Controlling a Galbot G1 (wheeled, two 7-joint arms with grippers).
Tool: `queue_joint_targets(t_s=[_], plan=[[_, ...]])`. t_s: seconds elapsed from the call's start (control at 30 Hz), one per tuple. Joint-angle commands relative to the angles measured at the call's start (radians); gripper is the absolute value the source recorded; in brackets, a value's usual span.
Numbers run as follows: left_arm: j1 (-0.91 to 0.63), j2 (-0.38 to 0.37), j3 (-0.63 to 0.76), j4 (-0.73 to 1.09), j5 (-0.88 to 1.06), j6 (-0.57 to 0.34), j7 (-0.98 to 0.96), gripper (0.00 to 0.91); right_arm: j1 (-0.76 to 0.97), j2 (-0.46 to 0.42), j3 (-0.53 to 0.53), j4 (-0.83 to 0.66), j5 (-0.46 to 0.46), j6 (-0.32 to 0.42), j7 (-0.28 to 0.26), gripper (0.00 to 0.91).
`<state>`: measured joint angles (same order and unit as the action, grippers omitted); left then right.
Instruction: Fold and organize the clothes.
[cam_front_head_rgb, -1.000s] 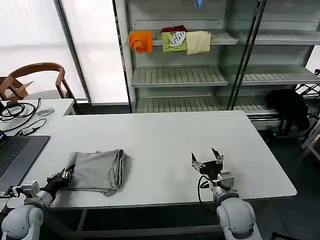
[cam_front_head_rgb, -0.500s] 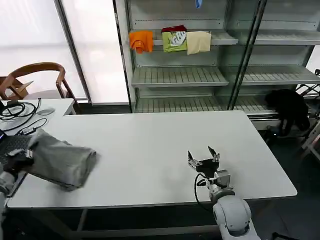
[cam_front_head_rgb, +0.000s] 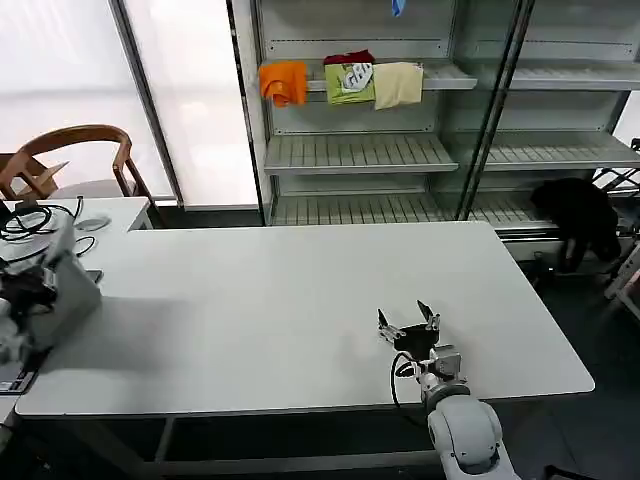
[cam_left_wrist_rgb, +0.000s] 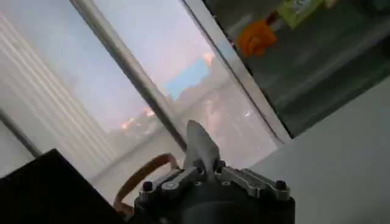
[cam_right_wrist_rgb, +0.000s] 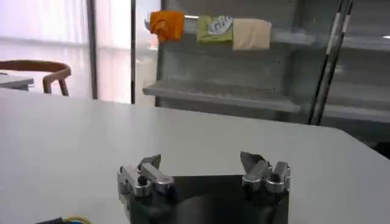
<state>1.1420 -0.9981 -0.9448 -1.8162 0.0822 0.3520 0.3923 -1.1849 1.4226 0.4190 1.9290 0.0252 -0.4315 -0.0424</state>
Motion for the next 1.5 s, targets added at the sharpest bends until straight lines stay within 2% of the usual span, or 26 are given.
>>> queue_joint_targets(t_s=[0.03,0.13,0.27,0.47,0.83,0.87,1.03,1.17,1.37,1.43,1.5], plan=[[0.065,-0.519,0.366,0.08,0.296,-0.151,-0.12,0.05,-0.017,-0.019,0.022,-0.015,0.01,0.011,0.003,0.907],[0.053,-0.518,0.418,0.03,0.231,-0.097,-0.14,0.05,-0.019,-0.027,0.028,-0.015,0.016,0.013,0.004,0.907],[0.004,-0.475,0.456,-0.034,-0.005,-0.007,-0.187,0.05,-0.018,-0.025,0.029,-0.014,0.019,0.014,0.006,0.907],[-0.068,-0.434,0.529,-0.012,-0.189,0.066,-0.246,0.05,-0.018,-0.023,0.026,-0.004,0.018,0.013,0.005,0.907],[-0.192,-0.549,0.719,0.125,-0.18,0.084,-0.298,0.06,-0.023,-0.024,0.021,0.034,0.014,-0.006,0.001,0.907],[-0.2,-0.559,0.734,0.137,-0.169,0.101,-0.31,0.907,-0.022,-0.023,0.02,0.04,0.014,-0.01,0.0,0.907],[-0.218,-0.595,0.756,0.161,-0.165,0.1,-0.355,0.907,-0.015,-0.018,0.008,0.052,0.015,-0.026,-0.001,0.907],[-0.203,-0.568,0.752,0.117,-0.186,0.1,-0.392,0.907,-0.018,-0.011,-0.027,0.059,0.045,-0.044,-0.01,0.907],[-0.177,-0.489,0.701,-0.029,-0.314,0.105,-0.428,0.907,0.012,0.062,-0.082,0.057,0.256,-0.112,-0.024,0.907],[-0.177,-0.437,0.651,-0.085,-0.352,0.11,-0.435,0.907,0.048,0.1,-0.105,0.038,0.335,-0.147,-0.005,0.907],[-0.172,-0.407,0.608,-0.111,-0.358,0.109,-0.429,0.907,0.071,0.124,-0.126,0.006,0.366,-0.147,0.014,0.907]])
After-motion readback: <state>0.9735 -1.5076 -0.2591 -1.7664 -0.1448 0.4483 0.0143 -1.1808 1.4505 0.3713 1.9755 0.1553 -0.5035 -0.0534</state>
